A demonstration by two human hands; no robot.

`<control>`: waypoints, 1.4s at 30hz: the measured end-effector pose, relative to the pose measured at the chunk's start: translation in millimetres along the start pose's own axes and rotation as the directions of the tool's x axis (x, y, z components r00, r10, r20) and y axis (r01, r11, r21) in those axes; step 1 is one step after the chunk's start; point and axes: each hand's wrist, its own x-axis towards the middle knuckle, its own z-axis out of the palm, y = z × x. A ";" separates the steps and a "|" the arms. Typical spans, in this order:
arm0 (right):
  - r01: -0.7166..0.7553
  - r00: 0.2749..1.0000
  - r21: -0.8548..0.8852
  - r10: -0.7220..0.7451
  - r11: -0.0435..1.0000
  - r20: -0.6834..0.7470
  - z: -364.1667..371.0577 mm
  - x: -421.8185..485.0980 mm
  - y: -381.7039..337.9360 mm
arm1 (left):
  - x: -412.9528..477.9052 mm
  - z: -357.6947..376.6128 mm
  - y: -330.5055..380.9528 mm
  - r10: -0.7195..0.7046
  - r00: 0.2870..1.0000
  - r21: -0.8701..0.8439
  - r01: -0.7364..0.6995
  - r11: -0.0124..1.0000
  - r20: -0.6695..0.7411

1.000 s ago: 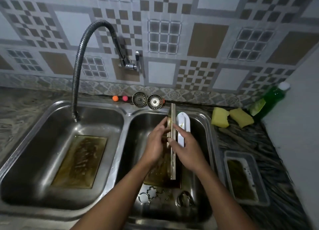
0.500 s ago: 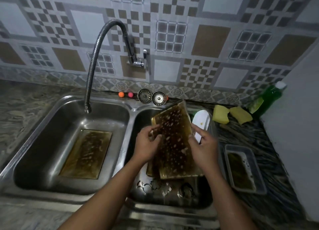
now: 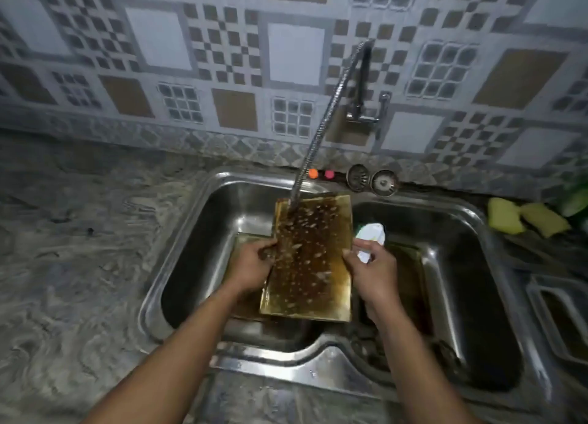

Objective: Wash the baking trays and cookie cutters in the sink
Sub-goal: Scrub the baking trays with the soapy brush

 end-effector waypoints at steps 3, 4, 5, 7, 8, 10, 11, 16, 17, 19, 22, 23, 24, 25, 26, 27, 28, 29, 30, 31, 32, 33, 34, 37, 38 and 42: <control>-0.062 0.993 -0.011 0.063 0.998 0.095 64.7 -10.0 6.6 | 8.0 -54.5 -23.1 -0.043 0.999 0.088 0.042 0.995 0.019; -0.096 0.988 0.006 0.095 0.995 0.122 83.1 -14.1 10.3 | 11.2 -65.7 -31.8 -0.059 0.998 0.109 0.059 0.992 0.000; -0.142 0.980 -0.009 0.142 0.990 0.139 99.9 -17.9 17.0 | 12.4 -73.6 -39.4 -0.069 0.997 0.124 0.071 0.990 -0.022; -0.190 0.973 -0.025 0.191 0.982 0.127 128.2 -23.0 30.0 | 18.3 -85.3 -59.1 -0.121 0.992 0.169 0.127 0.977 -0.041; -0.214 0.969 -0.024 0.215 0.977 0.119 140.3 -22.4 39.2 | 24.5 -89.7 -71.5 -0.164 0.986 0.175 0.167 0.970 -0.035; -0.274 0.953 -0.091 0.283 0.957 0.111 158.5 -21.9 46.6 | 41.2 -94.7 -96.0 -0.205 0.979 0.203 0.202 0.958 -0.009; -0.305 0.943 -0.129 0.318 0.944 0.099 165.8 -20.3 48.4 | 50.8 -96.3 -108.5 -0.222 0.975 0.232 0.216 0.948 0.000; -0.386 0.911 -0.167 0.403 0.907 0.085 187.9 11.0 89.3 | 94.0 -87.2 -149.0 -0.271 0.962 0.294 0.248 0.923 0.039; -0.427 0.890 -0.179 0.447 0.886 0.089 189.2 14.3 97.6 | 97.1 -85.1 -151.7 -0.274 0.961 0.284 0.249 0.926 0.048; -0.452 0.875 -0.232 0.479 0.862 0.075 192.0 9.9 93.1 | 99.6 -81.3 -157.8 -0.268 0.960 0.286 0.233 0.929 0.087; -0.464 0.865 -0.304 0.499 0.832 0.046 192.4 9.0 84.8 | 103.0 -76.8 -165.3 -0.257 0.958 0.234 0.223 0.946 0.126; -0.462 0.865 -0.303 0.499 0.834 0.055 192.5 12.1 86.3 | 104.3 -76.2 -165.4 -0.273 0.954 0.192 0.247 0.950 0.126; -0.457 0.864 -0.318 0.500 0.830 0.064 192.5 15.1 87.6 | 106.7 -74.6 -168.4 -0.287 0.952 0.154 0.269 0.951 0.110; -0.449 0.864 -0.320 0.497 0.834 0.084 192.5 15.7 88.4 | 107.2 -73.9 -169.2 -0.300 0.951 0.124 0.289 0.949 0.082; -0.459 0.856 -0.327 0.510 0.826 0.084 192.6 15.9 88.1 | 106.6 -73.9 -167.4 -0.311 0.949 0.106 0.305 0.947 0.055; -0.459 0.858 -0.304 0.506 0.835 0.092 193.3 14.3 86.5 | 104.9 -73.9 -163.8 -0.317 0.947 0.097 0.311 0.945 0.049; -0.456 0.861 -0.287 0.499 0.842 0.097 193.1 12.0 83.3 | 104.1 -73.9 -159.9 -0.324 0.945 0.102 0.318 0.943 0.052; -0.434 0.873 -0.276 0.476 0.858 0.107 191.9 9.7 79.0 | 102.7 -73.8 -154.2 -0.322 0.945 0.093 0.316 0.944 0.056; -0.407 0.884 -0.288 0.454 0.867 0.117 189.8 10.8 77.7 | 101.3 -74.0 -146.2 -0.313 0.948 0.089 0.308 0.947 0.053; -0.368 0.897 -0.298 0.421 0.881 0.136 186.9 10.6 74.3 | 100.3 -74.6 -140.2 -0.287 0.957 0.086 0.282 0.956 0.045; -0.327 0.914 -0.295 0.380 0.898 0.142 184.8 9.4 67.3 | 99.4 -74.2 -135.5 -0.264 0.964 0.078 0.260 0.962 0.037; -0.273 0.936 -0.278 0.321 0.921 0.147 181.9 8.3 58.4 | 98.2 -73.1 -130.0 -0.231 0.973 0.083 0.229 0.970 0.026; -0.206 0.961 -0.255 0.244 0.945 0.130 178.8 6.4 45.6 | 95.7 -71.4 -120.6 -0.207 0.978 0.103 0.204 0.974 0.023; -0.011 0.999 -0.192 0.020 0.981 0.045 153.4 3.9 19.5 | 86.6 -54.0 -84.2 -0.110 0.994 0.142 0.105 0.984 0.026; 0.021 1.000 -0.171 -0.020 0.985 0.008 142.0 3.9 12.3 | 84.0 -44.7 -70.1 -0.063 0.998 0.135 0.058 0.989 0.027; 0.123 0.983 -0.091 -0.134 0.988 -0.127 83.5 12.3 -0.2 | 77.2 1.0 -24.0 0.067 0.997 0.032 -0.068 0.997 0.030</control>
